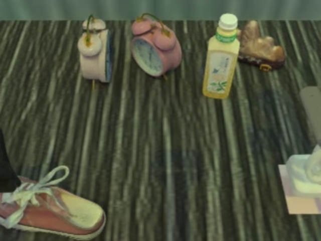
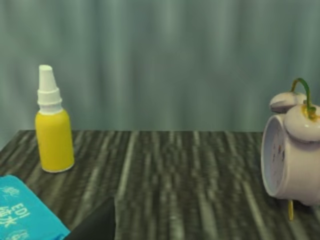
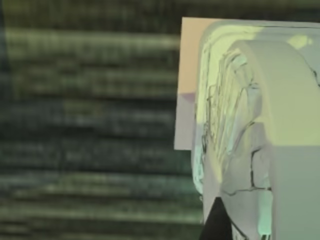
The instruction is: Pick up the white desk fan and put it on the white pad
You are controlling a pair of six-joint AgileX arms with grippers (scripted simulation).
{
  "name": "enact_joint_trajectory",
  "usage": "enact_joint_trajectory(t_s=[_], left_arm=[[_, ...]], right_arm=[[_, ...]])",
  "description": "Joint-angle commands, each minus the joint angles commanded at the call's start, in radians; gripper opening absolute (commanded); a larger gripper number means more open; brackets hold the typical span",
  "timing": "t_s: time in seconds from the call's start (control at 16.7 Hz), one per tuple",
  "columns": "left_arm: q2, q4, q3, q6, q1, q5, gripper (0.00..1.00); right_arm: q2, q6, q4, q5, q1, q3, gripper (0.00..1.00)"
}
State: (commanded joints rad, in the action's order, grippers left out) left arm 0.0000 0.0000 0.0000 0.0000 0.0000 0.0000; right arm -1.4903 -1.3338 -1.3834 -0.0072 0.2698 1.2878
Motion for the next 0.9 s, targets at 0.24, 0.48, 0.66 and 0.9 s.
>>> enact_joint_trajectory(t_s=[0.24,0.48,0.66,0.9], left_arm=[[0.0,0.0,0.0,0.0,0.0,0.0,1.0],[0.0,0.0,0.0,0.0,0.0,0.0,1.0],[0.0,0.0,0.0,0.0,0.0,0.0,1.0],[0.0,0.0,0.0,0.0,0.0,0.0,1.0]], right_arm=[[-0.005,-0.003,0.1,0.0,-0.009,-0.088,0.0],[-0.01,-0.008,0.137,0.0,-0.011,-0.125,0.0],[-0.01,-0.008,0.137,0.0,-0.011,-0.125,0.08],[-0.01,-0.008,0.137,0.0,-0.011,-0.125,0.38]])
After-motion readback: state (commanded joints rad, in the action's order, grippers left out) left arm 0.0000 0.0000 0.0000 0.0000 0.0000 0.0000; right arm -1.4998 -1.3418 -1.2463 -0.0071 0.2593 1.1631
